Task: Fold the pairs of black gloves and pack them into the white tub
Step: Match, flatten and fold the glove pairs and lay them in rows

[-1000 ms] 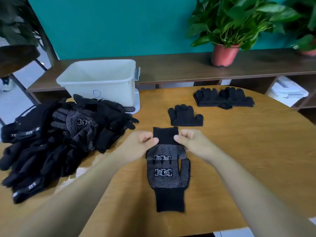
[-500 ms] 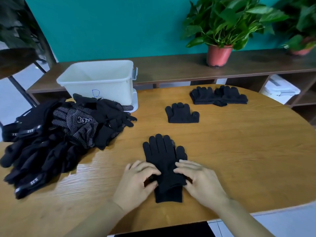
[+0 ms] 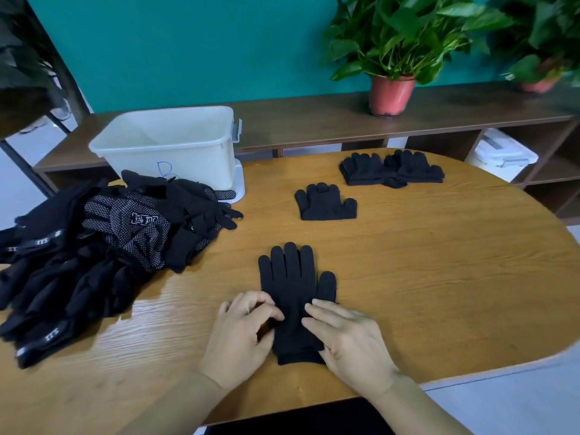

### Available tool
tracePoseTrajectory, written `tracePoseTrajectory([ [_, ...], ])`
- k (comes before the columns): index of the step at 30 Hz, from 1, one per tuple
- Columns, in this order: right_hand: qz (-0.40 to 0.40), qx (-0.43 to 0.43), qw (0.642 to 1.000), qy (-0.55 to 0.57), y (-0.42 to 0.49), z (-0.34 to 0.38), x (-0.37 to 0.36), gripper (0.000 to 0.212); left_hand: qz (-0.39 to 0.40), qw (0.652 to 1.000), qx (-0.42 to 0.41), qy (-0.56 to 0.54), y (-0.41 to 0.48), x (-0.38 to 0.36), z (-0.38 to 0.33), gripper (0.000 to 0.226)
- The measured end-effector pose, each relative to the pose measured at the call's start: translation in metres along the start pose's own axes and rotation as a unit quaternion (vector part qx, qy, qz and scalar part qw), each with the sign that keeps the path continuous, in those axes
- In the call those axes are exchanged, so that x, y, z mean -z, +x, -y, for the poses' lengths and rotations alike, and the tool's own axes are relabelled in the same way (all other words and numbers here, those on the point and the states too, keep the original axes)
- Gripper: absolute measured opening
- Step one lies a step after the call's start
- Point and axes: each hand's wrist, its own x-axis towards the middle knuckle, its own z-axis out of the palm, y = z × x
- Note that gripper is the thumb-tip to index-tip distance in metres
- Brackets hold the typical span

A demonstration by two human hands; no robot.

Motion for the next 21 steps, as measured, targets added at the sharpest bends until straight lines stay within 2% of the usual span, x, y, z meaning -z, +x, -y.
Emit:
tracePoseTrajectory([
  [5, -0.009, -0.003, 1.0, -0.002, -0.001, -0.004, 0.0, 0.062, -0.005, 1.0, -0.025, 0.009, 0.0, 0.0, 0.004, 0.041],
  [8, -0.008, 0.011, 1.0, -0.011, -0.003, -0.006, 0.0, 0.063, -0.013, 0.996, -0.079, 0.04, 0.001, 0.005, 0.009, 0.016],
  [9, -0.005, 0.017, 1.0, -0.016, -0.003, -0.006, 0.0, 0.063, -0.015, 0.994, -0.097, 0.057, 0.002, 0.006, 0.01, 0.013],
  [14, 0.001, 0.038, 0.999, -0.025, -0.002, -0.005, 0.001, 0.059, -0.01, 0.974, -0.177, 0.138, 0.006, 0.01, 0.012, 0.021],
  [18, -0.024, 0.094, 0.994, -0.058, -0.001, -0.006, 0.003, 0.032, 0.002, 0.978, -0.173, 0.115, 0.005, 0.01, 0.015, 0.022],
  [21, -0.017, 0.109, 0.991, -0.073, 0.001, -0.008, 0.003, 0.031, 0.019, 0.981, -0.168, 0.092, 0.005, 0.012, 0.015, 0.023],
])
